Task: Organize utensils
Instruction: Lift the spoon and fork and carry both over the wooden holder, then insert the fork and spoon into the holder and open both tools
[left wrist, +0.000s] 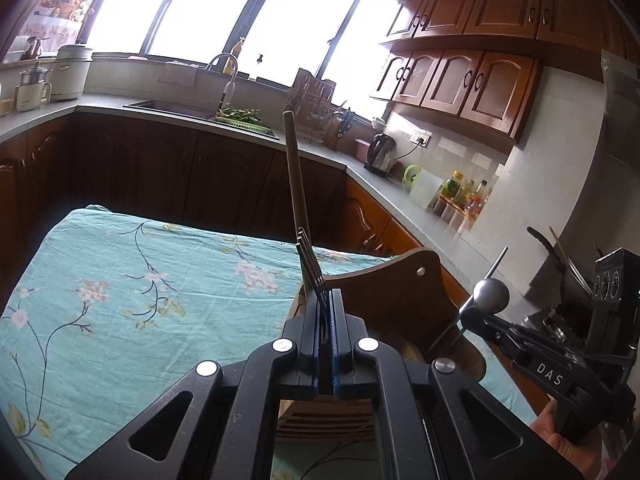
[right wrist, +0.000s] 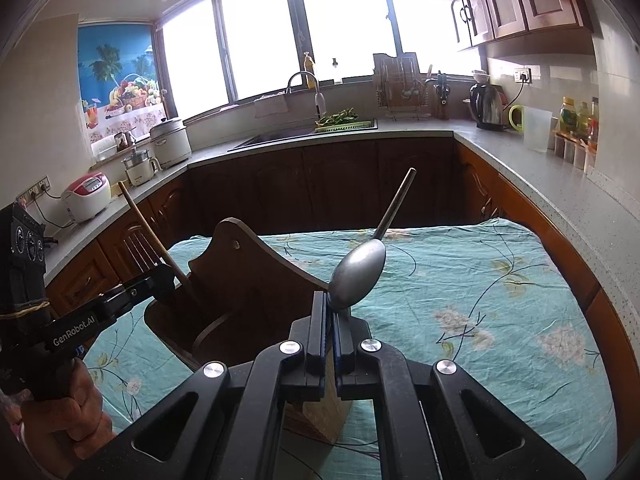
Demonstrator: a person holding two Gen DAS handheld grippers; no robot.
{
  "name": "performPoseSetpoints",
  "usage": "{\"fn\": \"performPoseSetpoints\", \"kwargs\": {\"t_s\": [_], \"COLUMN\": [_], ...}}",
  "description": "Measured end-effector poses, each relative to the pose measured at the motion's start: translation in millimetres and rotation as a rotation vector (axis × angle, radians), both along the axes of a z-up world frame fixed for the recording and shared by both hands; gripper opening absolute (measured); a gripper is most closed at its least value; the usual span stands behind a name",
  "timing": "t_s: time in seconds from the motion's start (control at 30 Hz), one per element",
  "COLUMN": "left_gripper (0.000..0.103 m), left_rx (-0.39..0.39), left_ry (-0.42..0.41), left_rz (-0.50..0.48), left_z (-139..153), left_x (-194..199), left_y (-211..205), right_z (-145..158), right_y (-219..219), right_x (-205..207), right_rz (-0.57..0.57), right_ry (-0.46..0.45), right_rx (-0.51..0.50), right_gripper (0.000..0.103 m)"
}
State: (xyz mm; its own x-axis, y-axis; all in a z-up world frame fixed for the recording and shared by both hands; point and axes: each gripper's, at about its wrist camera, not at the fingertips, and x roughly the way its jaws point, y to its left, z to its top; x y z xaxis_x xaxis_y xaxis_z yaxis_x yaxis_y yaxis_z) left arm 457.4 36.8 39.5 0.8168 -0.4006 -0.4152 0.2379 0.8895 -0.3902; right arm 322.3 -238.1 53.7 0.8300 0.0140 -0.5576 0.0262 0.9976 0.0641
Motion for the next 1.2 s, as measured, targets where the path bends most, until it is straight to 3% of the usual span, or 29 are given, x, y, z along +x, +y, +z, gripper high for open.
{"fn": "performPoseSetpoints", "kwargs": {"t_s": [0.4, 0.47, 0.6, 0.77, 0.9, 0.97, 1.0, 1.07, 1.2], "left_gripper": [0.002, 0.004, 0.017, 0.023, 0.035, 0.04, 0.045, 0.056, 0.069], "left_rx": [0.01, 0.011, 0.007, 0.014, 0.007, 0.002, -0.001, -0.002, 0.006], "left_ry": [0.013, 0.018, 0.016, 0.004, 0.009, 0.014, 0.014, 0.013, 0.012], "left_rz": [0.001, 0.007, 0.023, 0.035, 0.05, 0.06, 0.068, 0.088, 0.106], "left_z": [-2.7, -2.7, 2.2, 7.8, 8.4, 9.6, 10.5, 12.2, 18.1], "left_x": [-8.7, -9.4, -14.6, -26.6, -39.4, -48.2, -53.5, -65.5, -92.0], "left_y": [5.7, 5.3, 8.9, 13.1, 19.0, 22.7, 24.9, 28.1, 29.3], "right_z": [1.7, 1.6, 4.7, 8.0, 7.3, 8.6, 9.8, 12.8, 16.6], "right_y": [-3.6, -5.8, -8.6, -17.0, -24.0, -27.5, -29.0, -31.3, -28.2], "right_x": [4.1, 3.1, 0.1, -7.4, -14.8, -20.4, -24.3, -34.5, -54.6], "right_rz": [0.003, 0.005, -0.008, -0.033, -0.042, -0.047, -0.05, -0.054, -0.046], "right_ry": [0.004, 0.003, -0.003, -0.023, -0.023, -0.029, -0.034, -0.056, -0.087], "right_rx": [0.028, 0.041, 0.06, 0.093, 0.138, 0.154, 0.164, 0.184, 0.196], "right_gripper": [0.004, 0.006, 0.011, 0.034, 0.039, 0.046, 0.049, 0.066, 0.076]}}
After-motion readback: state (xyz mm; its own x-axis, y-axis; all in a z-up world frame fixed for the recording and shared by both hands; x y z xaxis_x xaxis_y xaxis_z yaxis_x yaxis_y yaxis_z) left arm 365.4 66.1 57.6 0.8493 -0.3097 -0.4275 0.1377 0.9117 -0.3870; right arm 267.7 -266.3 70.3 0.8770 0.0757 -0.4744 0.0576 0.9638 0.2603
